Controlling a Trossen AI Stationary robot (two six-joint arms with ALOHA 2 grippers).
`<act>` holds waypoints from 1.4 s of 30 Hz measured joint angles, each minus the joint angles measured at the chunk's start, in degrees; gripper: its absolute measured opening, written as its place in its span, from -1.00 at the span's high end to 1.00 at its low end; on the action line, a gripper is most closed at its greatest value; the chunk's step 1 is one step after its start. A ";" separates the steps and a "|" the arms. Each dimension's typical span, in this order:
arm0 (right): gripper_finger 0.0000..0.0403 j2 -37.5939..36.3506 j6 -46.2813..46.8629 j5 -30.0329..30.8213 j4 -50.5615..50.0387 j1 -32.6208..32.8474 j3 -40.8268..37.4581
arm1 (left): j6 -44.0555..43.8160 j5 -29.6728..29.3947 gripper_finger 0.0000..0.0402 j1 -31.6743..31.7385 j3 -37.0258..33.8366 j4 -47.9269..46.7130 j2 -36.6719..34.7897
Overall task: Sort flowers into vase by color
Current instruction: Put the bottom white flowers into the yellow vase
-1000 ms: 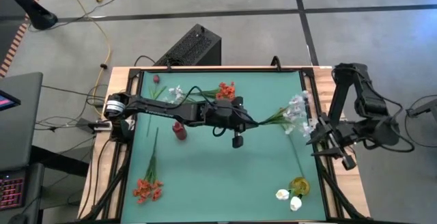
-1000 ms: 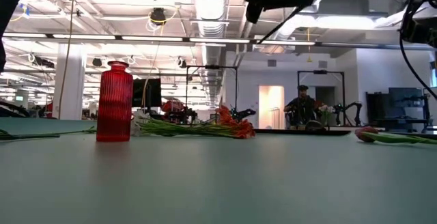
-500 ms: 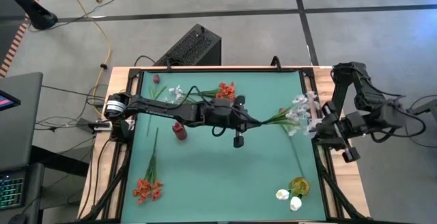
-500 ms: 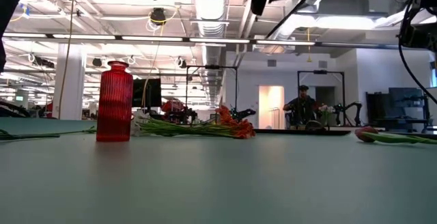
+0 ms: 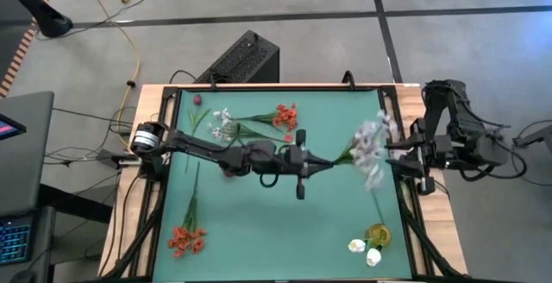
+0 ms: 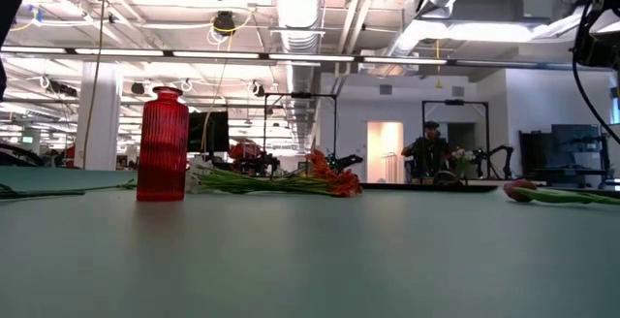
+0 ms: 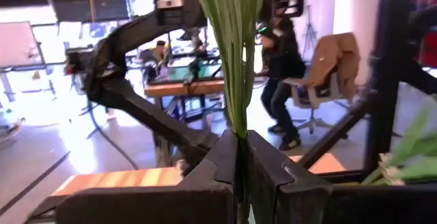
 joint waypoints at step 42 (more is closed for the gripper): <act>0.04 2.16 19.34 -3.23 -16.06 -5.81 -0.76 | -3.23 11.77 1.00 0.04 -0.07 8.51 0.05</act>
